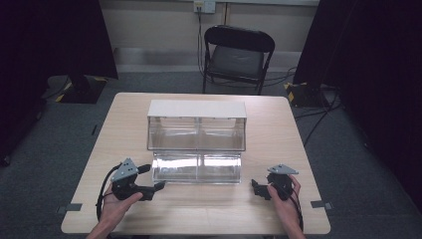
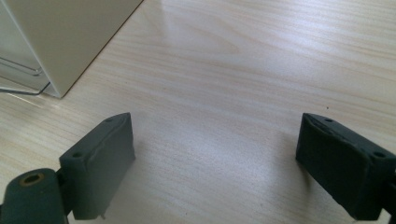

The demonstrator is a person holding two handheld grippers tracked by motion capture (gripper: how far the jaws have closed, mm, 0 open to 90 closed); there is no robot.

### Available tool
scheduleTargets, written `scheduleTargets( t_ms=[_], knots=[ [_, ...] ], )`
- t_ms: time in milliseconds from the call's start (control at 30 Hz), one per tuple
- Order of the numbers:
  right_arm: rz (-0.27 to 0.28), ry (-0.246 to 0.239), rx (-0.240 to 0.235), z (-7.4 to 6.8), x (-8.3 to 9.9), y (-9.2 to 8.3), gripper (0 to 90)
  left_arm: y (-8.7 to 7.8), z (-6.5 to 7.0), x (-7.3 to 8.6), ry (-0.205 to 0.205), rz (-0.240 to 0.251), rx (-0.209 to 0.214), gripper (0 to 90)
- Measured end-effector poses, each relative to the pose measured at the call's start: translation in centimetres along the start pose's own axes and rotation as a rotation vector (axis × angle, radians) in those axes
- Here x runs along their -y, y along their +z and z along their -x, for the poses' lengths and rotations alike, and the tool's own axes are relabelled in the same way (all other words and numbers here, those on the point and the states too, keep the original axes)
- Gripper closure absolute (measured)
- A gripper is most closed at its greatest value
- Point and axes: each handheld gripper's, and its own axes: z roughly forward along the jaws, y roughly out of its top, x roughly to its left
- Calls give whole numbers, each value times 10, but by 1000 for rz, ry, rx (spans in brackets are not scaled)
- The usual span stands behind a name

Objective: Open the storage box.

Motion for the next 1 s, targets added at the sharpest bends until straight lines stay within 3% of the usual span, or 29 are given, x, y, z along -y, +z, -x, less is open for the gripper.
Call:
scheduleTargets(
  t_ms=[1000],
  knots=[
    [-3,-3,0,0,0,0,101,1,4,-5,-4,15,13,152]
  ],
)
